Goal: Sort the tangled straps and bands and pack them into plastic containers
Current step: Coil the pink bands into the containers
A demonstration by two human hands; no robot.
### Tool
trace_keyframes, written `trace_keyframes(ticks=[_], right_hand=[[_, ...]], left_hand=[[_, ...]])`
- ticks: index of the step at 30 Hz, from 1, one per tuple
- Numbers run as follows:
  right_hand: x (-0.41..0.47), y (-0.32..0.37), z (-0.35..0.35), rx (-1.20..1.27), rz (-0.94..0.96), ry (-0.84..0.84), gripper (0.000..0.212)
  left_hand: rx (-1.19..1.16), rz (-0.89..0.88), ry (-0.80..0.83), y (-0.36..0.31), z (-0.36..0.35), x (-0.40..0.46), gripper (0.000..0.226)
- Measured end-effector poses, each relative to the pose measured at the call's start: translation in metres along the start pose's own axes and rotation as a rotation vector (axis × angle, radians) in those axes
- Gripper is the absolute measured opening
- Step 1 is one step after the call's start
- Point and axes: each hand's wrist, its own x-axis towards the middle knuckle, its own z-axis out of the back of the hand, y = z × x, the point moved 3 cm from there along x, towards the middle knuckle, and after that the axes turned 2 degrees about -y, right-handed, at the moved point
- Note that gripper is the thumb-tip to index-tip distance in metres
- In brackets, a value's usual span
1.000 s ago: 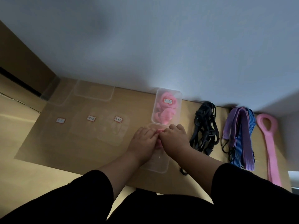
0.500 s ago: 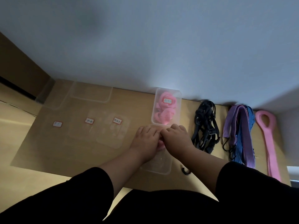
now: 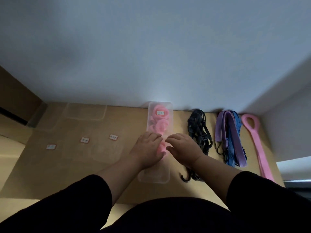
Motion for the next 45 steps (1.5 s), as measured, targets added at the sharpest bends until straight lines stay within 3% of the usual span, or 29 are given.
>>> trace_keyframes(ticks=[13,32,42,45], right_hand=[[-0.058,-0.036,0.033,0.003,-0.147,0.029,0.037],[-0.228,-0.191,0.116,0.047,-0.295,0.161,0.042],[-0.325,-0.249,0.108,0.064,-0.414,0.382,0.039],[-0.342,-0.252,0.104,0.079,-0.393,0.410,0.037]], left_hand=[[-0.002,-0.140,0.036,-0.072,0.016,0.018,0.064],[-0.043,-0.216,0.033,-0.306,-0.047,0.090,0.061],[0.020,-0.353,0.340,-0.398,-0.117,0.087,0.058],[0.110,-0.455,0.352,-0.406,-0.141,0.078,0.041]])
